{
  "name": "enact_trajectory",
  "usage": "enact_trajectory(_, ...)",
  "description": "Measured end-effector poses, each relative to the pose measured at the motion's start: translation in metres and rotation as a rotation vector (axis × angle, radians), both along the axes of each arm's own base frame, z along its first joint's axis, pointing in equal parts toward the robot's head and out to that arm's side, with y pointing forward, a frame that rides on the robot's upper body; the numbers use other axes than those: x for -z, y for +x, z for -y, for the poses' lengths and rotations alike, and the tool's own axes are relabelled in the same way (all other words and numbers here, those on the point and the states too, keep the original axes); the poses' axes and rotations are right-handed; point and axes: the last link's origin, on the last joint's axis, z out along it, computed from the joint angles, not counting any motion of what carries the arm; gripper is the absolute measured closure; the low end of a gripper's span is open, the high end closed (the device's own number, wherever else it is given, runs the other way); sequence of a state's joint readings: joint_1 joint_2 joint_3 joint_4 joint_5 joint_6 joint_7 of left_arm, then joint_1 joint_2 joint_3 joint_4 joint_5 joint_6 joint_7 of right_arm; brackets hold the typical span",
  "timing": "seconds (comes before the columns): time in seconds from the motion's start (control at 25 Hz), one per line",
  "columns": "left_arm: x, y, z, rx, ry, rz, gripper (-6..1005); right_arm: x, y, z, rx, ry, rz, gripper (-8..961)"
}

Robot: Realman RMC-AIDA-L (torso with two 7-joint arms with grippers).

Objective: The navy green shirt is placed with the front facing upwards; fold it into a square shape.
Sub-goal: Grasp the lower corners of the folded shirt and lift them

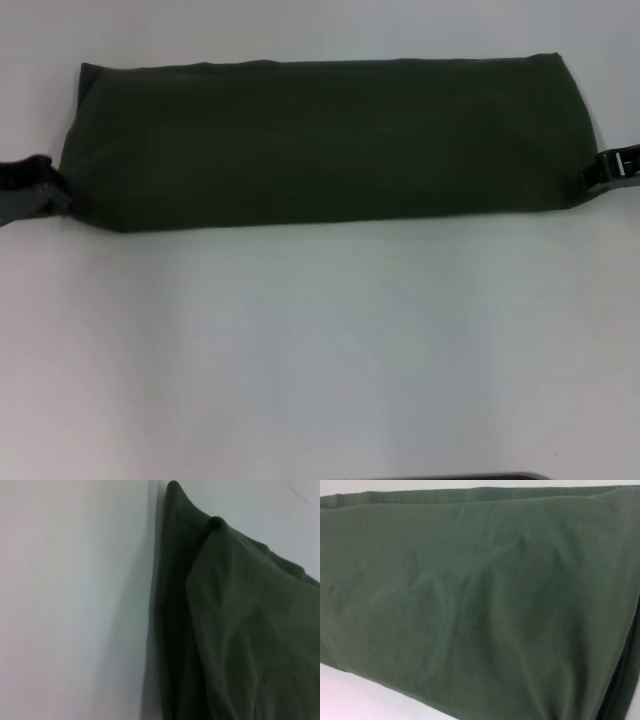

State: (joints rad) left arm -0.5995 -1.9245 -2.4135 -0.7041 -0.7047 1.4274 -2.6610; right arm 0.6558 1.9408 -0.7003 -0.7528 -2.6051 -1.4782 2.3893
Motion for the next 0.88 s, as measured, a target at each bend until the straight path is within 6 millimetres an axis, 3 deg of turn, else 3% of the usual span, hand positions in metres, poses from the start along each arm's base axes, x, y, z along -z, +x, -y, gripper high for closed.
enact_trajectory(0.12,-0.001,0.000,0.005,0.015,-0.062,-0.027,963,-0.007,-0.001,0.003,0.003,-0.039,0.003,934)
enact_trajectory(0.36,-0.004,0.001,0.020,0.031,-0.187,-0.039,959,-0.019,-0.001,0.020,0.026,-0.166,0.005,933)
enact_trajectory(0.88,-0.003,-0.003,0.059,-0.005,-0.336,-0.010,950,-0.014,0.012,0.049,0.085,-0.323,0.070,933)
